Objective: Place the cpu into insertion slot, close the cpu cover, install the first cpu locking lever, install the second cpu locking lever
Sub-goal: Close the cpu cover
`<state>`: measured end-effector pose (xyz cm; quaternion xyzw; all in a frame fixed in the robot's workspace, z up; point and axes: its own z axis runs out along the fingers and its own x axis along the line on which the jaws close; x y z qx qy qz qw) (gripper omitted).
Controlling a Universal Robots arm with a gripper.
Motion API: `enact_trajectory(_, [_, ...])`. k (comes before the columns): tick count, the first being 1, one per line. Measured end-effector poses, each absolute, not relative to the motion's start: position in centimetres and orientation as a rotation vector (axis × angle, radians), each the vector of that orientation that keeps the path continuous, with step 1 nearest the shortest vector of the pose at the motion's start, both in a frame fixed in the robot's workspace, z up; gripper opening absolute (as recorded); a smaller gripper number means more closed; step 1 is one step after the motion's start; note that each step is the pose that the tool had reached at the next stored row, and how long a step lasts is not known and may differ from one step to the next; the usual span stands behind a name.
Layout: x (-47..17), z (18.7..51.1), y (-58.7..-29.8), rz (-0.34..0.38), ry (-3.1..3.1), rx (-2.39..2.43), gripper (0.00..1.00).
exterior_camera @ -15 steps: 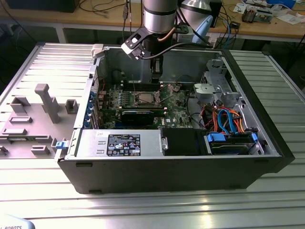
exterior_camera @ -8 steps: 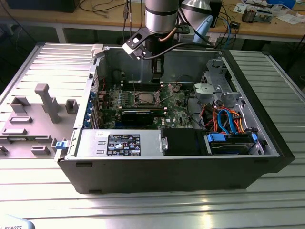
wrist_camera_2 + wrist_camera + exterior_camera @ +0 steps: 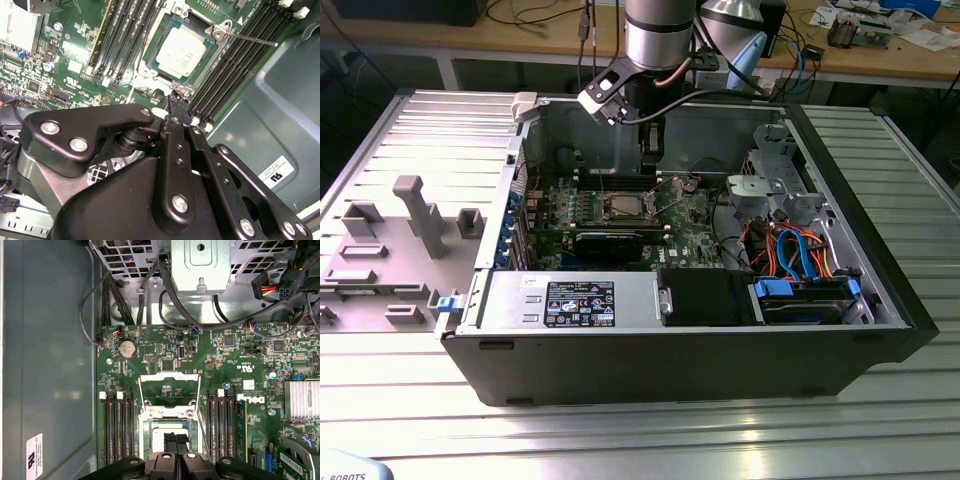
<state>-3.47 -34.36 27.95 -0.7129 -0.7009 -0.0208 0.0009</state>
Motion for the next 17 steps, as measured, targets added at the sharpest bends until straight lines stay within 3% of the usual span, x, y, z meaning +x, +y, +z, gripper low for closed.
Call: enact_trajectory(17, [-2.52, 27.95, -34.36, -0.065, -2.201, -2.238, 0.11])
